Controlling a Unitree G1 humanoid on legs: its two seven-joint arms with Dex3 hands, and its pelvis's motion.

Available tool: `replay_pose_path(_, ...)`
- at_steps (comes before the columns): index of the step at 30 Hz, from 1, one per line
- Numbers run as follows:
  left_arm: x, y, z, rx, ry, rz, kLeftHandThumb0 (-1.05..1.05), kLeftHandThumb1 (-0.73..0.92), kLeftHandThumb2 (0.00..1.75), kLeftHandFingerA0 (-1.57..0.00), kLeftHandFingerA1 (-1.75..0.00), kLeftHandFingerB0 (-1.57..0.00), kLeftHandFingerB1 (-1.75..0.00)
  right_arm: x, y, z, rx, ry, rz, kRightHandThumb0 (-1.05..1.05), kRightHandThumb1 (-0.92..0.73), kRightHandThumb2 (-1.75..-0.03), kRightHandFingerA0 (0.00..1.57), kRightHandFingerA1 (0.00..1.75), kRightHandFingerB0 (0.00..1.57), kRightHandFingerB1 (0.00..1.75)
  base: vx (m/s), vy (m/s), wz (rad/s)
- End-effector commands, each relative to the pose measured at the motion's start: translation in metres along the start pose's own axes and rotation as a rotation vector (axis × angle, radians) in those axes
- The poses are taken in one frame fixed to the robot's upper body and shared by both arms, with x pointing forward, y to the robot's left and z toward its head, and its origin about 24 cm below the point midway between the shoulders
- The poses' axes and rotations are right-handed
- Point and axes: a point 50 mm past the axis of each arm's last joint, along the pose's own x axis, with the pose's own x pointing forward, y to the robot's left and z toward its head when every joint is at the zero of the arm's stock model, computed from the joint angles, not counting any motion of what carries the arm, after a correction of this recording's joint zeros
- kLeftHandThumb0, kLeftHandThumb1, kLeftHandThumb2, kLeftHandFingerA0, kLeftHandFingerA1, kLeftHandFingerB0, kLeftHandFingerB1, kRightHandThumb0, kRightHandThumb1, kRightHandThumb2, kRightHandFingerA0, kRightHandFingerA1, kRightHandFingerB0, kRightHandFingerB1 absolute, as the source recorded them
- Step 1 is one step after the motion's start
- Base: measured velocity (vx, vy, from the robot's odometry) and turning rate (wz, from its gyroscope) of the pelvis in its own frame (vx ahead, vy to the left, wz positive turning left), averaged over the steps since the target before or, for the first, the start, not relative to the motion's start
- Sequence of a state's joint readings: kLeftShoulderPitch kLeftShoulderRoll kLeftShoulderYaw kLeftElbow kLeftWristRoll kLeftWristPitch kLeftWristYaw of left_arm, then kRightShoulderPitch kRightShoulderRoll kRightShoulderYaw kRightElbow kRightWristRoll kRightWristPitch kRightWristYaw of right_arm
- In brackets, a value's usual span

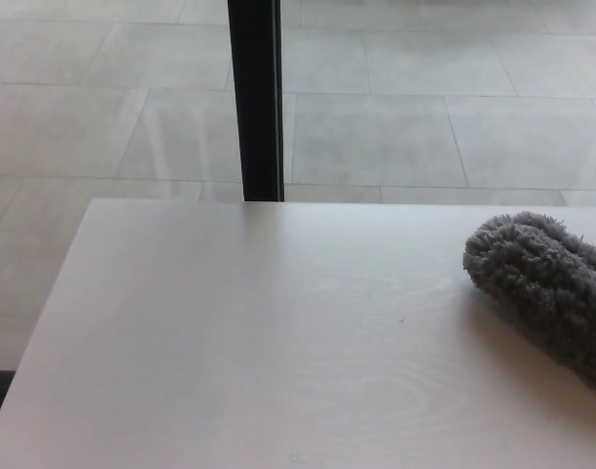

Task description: The robot uses its right hand to pick up the duster kept in the middle of the desk and use it to wipe the desk by swiping its surface twice

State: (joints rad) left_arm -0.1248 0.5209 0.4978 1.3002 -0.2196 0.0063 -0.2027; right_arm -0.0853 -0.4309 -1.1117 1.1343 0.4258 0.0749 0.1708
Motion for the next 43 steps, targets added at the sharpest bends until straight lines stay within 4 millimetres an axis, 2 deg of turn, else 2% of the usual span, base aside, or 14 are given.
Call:
replay_pose_path(1,-0.001,0.009,0.004,-0.04,0.005,0.035,-0.57,0.55,0.95,-0.49,-0.71,-0.37,-0.6,-0.001,-0.002,0.006,-0.029,-0.04,0.012,-0.84,-0.66,-1.03,0.38,0.82,0.05,0.49,0.0,0.0,0.0)
replay_pose_path(8,-0.001,0.008,0.01,-0.021,-0.022,0.044,-0.52,0.72,0.61,-0.55,-0.73,-0.47,-0.55,0.0,0.005,0.006,-0.046,-0.057,0.019,-0.83,-0.65,-1.02,0.37,0.78,0.04,0.48,0.0,0.0,0.0)
replay_pose_path(9,-0.001,0.008,0.014,-0.065,-0.071,0.074,-0.46,0.71,0.61,-0.59,-0.74,-0.49,-0.59,0.001,0.009,0.006,-0.073,-0.062,0.025,-0.82,-0.83,-0.65,0.31,0.84,0.03,0.47,0.0,0.0,0.0)
replay_pose_path(11,-0.002,0.006,0.027,-0.163,-0.224,0.109,-0.47,0.73,0.61,-0.56,-0.74,-0.57,-0.6,0.001,0.013,0.005,-0.11,-0.074,0.039,-0.85,-0.66,-1.01,0.38,0.78,0.06,0.52,0.0,0.0,0.0)
replay_pose_path(12,-0.005,0.005,0.039,-0.247,-0.353,0.152,-0.56,0.69,0.6,-0.65,-0.96,-0.62,-0.63,0.001,0.012,0.005,-0.117,-0.077,0.036,-0.84,-0.65,-1.02,0.42,0.8,0.16,0.58,0.0,0.0,0.0)
replay_pose_path(14,-0.016,-0.007,0.085,-0.371,-0.668,0.178,-0.43,0.72,0.61,-0.52,-0.72,-0.48,-0.52,0.001,0.012,0.007,-0.125,-0.079,0.035,-0.81,-0.8,-0.64,0.39,0.86,0.1,0.54,0.0,0.0,0.0)
replay_pose_path(16,-0.042,-0.022,0.129,-0.323,-0.962,0.11,-0.55,0.66,0.6,-0.51,-0.83,-0.51,-0.6,0.0,0.011,0.006,-0.153,-0.09,0.05,-0.82,-0.82,-0.65,0.4,0.88,0.09,0.55,0.0,0.0,0.0)
replay_pose_path(17,-0.072,-0.037,0.16,-0.239,-1.197,0.048,-0.71,0.53,0.99,-0.51,-0.82,-0.39,-0.66,0.0,0.013,0.005,-0.143,-0.09,0.044,-0.8,-0.81,-0.64,0.42,0.89,0.11,0.54,0.0,0.0,0.0)
replay_pose_path(18,-0.094,-0.047,0.176,-0.178,-1.331,0.016,-0.71,0.53,0.99,-0.51,-0.82,-0.39,-0.66,0.001,0.015,0.005,-0.139,-0.091,0.036,-0.8,-0.81,-0.64,0.42,0.89,0.11,0.54,0.0,0.0,0.0)
replay_pose_path(19,-0.178,-0.078,0.211,-0.059,-1.762,-0.224,-0.72,0.65,0.59,-0.4,-0.63,-0.39,-0.48,0.001,0.017,0.003,-0.13,-0.089,0.04,-0.79,-0.79,-0.64,0.41,0.86,0.15,0.51,0.0,0.0,0.0)
replay_pose_path(21,-0.274,-0.102,0.231,0.061,-2.197,-0.366,-0.7,0.67,0.6,-0.27,-0.48,-0.27,-0.38,0.002,0.021,-0.002,-0.105,-0.081,0.05,-0.77,-0.61,-0.99,0.45,0.78,0.18,0.56,0.0,0.0,0.0)
replay_pose_path(22,-0.303,-0.105,0.236,0.088,-2.355,-0.388,-0.65,0.65,0.59,-0.25,-0.37,-0.2,-0.31,0.002,0.022,-0.003,-0.097,-0.077,0.049,-0.76,-0.77,-0.63,0.44,0.84,0.26,0.5,0.0,0.0,0.0)
replay_pose_path(24,-0.357,-0.103,0.24,0.221,-2.662,-0.217,-0.74,0.56,0.92,-0.03,-0.38,-0.03,-0.28,0.002,0.024,-0.011,-0.094,-0.06,0.054,-0.73,-0.76,-0.63,0.45,0.84,0.3,0.51,0.0,0.0,0.0)
replay_pose_path(43,-0.354,-0.113,0.226,0.21,-2.61,-0.266,-0.74,0.56,0.92,-0.03,-0.38,-0.03,-0.28,-0.003,-0.003,-0.003,-0.125,-0.064,0.008,-0.73,-0.76,-0.63,0.45,0.84,0.3,0.51,0.0,0.0,0.0)
